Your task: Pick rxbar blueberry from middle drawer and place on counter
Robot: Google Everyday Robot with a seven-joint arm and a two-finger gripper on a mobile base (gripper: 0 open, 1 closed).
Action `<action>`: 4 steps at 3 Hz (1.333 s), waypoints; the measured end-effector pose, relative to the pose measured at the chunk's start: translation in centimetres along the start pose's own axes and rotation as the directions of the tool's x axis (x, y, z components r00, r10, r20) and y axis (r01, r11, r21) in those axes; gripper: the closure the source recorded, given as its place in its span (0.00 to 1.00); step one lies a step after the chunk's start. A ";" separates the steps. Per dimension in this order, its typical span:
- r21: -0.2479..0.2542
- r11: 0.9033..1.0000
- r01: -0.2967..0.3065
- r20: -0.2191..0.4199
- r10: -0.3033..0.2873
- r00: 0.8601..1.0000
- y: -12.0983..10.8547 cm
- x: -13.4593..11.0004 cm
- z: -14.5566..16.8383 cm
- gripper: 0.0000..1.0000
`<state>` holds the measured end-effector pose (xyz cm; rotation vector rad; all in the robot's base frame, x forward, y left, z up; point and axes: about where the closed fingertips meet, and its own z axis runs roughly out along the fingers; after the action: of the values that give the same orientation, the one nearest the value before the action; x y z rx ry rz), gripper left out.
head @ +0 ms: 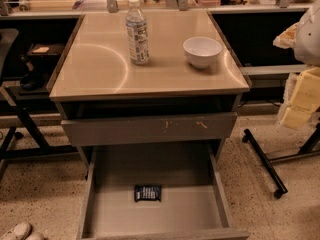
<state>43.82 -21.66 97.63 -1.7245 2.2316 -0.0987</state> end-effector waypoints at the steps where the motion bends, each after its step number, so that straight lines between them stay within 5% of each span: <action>1: 0.008 1.000 0.009 0.004 -0.009 1.000 0.2 -0.3 0.4 0.00; 3: -0.070 0.996 0.056 0.031 -0.054 0.998 2.9 -4.0 9.1 0.00; 4: -0.139 0.990 0.010 0.073 0.000 0.997 3.8 -4.7 12.3 0.00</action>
Offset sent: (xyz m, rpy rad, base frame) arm 0.0101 0.0630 -0.1025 0.0378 0.0694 0.0932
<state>44.91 -14.44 86.01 -1.7734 2.2283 0.1201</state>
